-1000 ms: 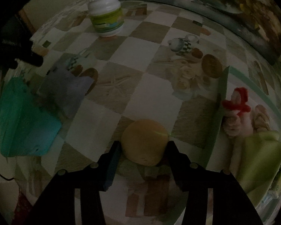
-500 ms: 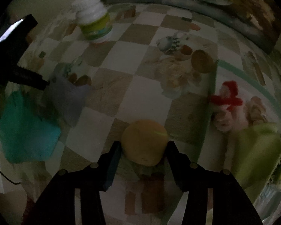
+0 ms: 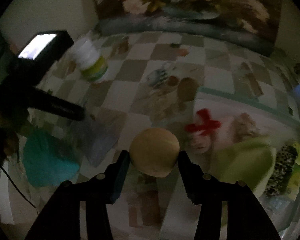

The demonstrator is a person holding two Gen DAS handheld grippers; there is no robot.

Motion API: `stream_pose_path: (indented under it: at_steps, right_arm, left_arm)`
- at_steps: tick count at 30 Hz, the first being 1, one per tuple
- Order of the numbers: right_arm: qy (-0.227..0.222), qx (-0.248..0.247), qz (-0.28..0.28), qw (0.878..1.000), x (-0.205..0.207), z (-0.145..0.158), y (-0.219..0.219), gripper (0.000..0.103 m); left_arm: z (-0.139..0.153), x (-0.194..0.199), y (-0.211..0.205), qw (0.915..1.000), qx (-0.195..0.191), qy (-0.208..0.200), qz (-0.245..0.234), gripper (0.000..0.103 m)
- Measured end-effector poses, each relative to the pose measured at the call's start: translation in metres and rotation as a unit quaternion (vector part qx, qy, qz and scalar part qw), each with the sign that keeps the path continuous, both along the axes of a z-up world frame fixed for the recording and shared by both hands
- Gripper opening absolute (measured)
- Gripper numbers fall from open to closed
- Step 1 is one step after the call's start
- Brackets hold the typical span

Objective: Organize soft objects
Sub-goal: 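Lift the sponge ball with the right gripper and carry it toward the tray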

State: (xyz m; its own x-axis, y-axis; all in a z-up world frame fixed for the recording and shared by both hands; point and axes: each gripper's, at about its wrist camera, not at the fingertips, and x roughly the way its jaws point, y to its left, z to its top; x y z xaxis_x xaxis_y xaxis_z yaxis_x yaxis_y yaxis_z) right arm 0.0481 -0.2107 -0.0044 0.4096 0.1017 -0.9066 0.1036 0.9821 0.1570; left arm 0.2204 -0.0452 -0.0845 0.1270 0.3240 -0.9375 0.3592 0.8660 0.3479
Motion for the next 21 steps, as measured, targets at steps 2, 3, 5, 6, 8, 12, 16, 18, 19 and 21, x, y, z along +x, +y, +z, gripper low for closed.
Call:
stream_pose_path:
  at_steps: [2,3,5,6,8,12,16,18,19,21]
  right_arm:
    - [-0.005,0.006,-0.012,1.0,-0.003,0.002,0.0,0.053]
    - [-0.008,0.008,-0.017,1.0,-0.003,0.004,-0.003,0.053]
    - [-0.013,0.011,-0.024,1.0,-0.004,0.006,-0.008,0.053]
    - [-0.014,0.013,-0.025,1.0,-0.004,0.007,-0.009,0.053]
    - [-0.017,0.019,-0.025,0.999,-0.004,0.009,-0.009,0.053]
    - [-0.026,0.022,-0.018,0.999,-0.005,0.013,-0.007,0.053]
    - [-0.03,0.028,-0.016,0.999,-0.005,0.015,-0.007,0.053]
    - [-0.031,0.03,-0.016,0.999,-0.005,0.016,-0.008,0.053]
    - [-0.032,0.032,-0.016,0.999,-0.006,0.016,-0.008,0.053]
    - [-0.033,0.034,-0.016,0.999,-0.006,0.017,-0.008,0.053]
  left_arm:
    - [0.009,0.0,-0.005,1.0,-0.001,-0.006,-0.006,0.1]
    - [0.013,-0.002,-0.009,0.9999,0.002,-0.009,-0.006,0.1]
    - [0.015,-0.003,-0.011,0.9999,0.01,-0.012,0.003,0.1]
    - [0.018,-0.002,-0.01,0.9997,0.006,-0.013,0.022,0.1]
    - [0.02,-0.001,-0.004,0.9971,-0.038,-0.001,0.067,0.1]
    - [0.014,-0.006,0.007,0.9797,-0.142,0.05,0.132,0.1]
    - [0.006,-0.012,0.015,0.9793,-0.127,0.06,0.146,0.1]
    - [0.002,-0.015,0.023,0.9775,-0.12,0.065,0.161,0.1]
    - [0.001,-0.015,0.026,0.9762,-0.121,0.065,0.168,0.1]
    - [0.0,-0.017,0.034,0.9727,-0.12,0.066,0.187,0.1]
